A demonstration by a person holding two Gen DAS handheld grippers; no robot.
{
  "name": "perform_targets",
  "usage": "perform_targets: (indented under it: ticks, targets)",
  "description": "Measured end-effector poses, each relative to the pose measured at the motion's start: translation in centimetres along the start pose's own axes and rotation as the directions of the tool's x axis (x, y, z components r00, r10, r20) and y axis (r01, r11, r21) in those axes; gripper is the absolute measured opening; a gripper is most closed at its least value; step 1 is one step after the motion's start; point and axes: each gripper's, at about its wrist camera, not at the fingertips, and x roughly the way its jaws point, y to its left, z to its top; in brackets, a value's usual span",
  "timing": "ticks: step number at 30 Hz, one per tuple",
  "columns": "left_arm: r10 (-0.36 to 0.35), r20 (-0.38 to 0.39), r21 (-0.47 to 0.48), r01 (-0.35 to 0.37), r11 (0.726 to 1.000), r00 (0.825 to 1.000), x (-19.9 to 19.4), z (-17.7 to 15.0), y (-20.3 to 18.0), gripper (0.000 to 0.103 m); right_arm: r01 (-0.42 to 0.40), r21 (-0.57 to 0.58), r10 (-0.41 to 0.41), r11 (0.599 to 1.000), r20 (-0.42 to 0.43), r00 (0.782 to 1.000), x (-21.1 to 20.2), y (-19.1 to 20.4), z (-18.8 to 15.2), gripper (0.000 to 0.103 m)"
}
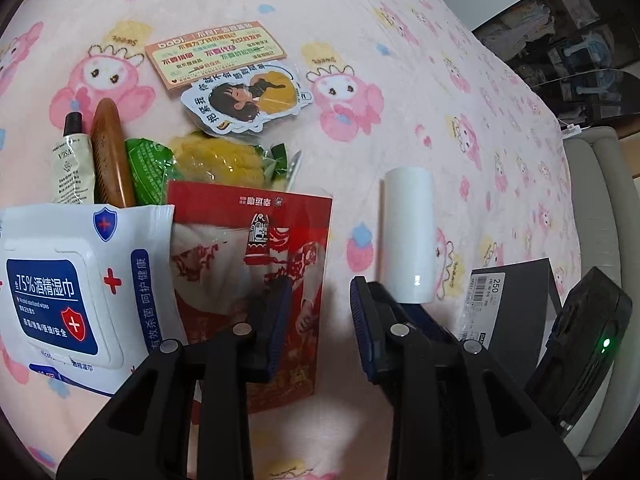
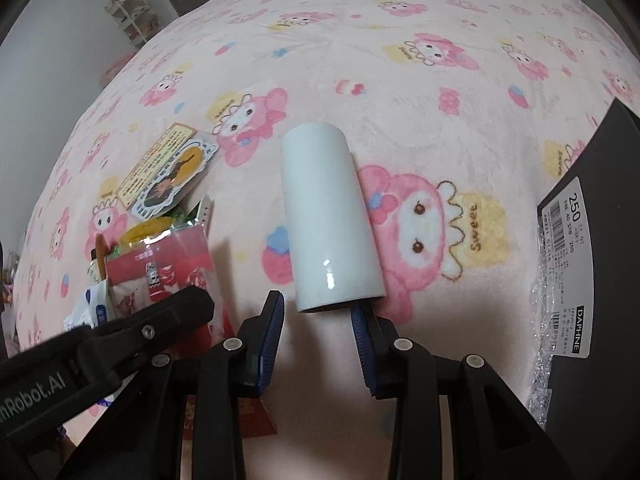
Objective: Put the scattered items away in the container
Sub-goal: 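Close the right gripper around the white paper tube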
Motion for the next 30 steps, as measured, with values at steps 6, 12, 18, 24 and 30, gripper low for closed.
perform_targets:
  ticks: [6, 12, 18, 24, 30]
  targets:
    - [-0.004, 0.008, -0.006, 0.004, 1.000, 1.000, -0.1, 0.1, 0.1, 0.030, 0.006, 0.014, -0.007, 1.000, 0.052, 0.999, -0.8, -0.5, 0.3, 0.031]
    - [-0.024, 0.028, -0.008, 0.025, 1.000, 0.999, -0.2, 0.3, 0.2, 0.031, -0.030, 0.020, 0.028, 0.999, 0.074, 0.997, 0.4, -0.9, 1.1, 0.030]
    - [-0.049, 0.044, 0.006, 0.049, 0.999, 0.998, -0.5, 0.3, -0.3, 0.031, -0.119, -0.011, 0.120, 0.993, 0.079, 0.990, -1.0, -0.7, 0.2, 0.007]
    - [-0.064, 0.039, 0.023, 0.064, 0.998, 0.997, -0.7, 0.1, -0.7, 0.031, -0.154, -0.064, 0.157, 0.986, 0.051, 0.986, -3.5, -0.9, -3.4, 0.007]
    - [-0.101, -0.078, 0.086, 0.107, 0.991, 0.992, 1.1, -1.0, -2.4, 0.036, -0.180, -0.164, 0.176, 0.970, -0.037, 0.984, -5.5, -0.8, -8.4, 0.007]
